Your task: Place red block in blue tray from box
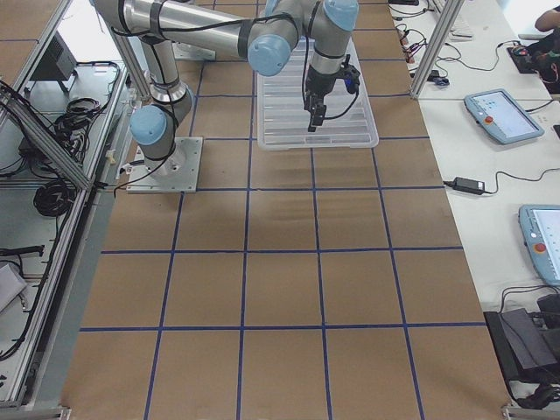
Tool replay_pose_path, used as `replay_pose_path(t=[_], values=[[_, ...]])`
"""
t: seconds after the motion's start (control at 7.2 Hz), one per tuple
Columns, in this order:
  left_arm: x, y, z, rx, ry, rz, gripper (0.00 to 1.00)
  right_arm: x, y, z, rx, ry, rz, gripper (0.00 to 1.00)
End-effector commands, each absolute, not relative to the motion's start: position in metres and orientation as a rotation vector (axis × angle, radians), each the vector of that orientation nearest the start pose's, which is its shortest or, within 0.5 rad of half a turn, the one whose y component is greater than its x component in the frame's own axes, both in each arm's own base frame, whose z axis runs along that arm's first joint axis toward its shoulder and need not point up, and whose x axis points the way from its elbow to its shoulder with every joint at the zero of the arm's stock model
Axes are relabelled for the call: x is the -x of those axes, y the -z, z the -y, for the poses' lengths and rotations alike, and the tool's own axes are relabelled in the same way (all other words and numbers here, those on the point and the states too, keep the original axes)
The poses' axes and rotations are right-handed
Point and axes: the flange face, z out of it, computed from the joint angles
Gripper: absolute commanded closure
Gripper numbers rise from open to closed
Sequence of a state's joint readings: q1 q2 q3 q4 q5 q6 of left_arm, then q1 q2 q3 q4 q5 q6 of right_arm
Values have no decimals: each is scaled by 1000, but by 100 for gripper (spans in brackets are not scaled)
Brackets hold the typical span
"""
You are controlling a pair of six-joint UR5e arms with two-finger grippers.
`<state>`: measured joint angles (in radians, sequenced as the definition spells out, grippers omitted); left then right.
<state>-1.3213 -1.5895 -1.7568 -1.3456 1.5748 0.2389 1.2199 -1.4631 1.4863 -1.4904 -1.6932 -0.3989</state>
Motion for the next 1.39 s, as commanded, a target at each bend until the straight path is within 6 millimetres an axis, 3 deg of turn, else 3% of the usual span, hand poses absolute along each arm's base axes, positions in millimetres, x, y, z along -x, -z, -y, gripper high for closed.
replay_pose_path(t=[0.0, 0.14, 0.28, 0.69, 0.83, 0.97, 1.25], values=[[75, -445, 487, -7, 89, -3095, 0, 93, -451, 542, 25, -269, -3191, 0], [91, -458, 468, 4, 62, -3099, 0, 113, -443, 545, -6, -275, -3185, 0], [97, -469, 466, 70, 73, -3102, 0, 129, -433, 551, -36, -263, -3192, 0], [106, -523, 482, 50, -54, -3116, 0, 137, -408, 559, -56, -233, -3202, 0], [107, -525, 488, 47, -56, -3122, 0, 138, -390, 561, -51, -267, -3186, 0], [109, -527, 491, 43, -51, -3120, 0, 139, -385, 563, -56, -271, -3186, 0], [142, -543, 487, -33, -16, -3108, 0, 142, -367, 571, -68, -299, -3178, 0]])
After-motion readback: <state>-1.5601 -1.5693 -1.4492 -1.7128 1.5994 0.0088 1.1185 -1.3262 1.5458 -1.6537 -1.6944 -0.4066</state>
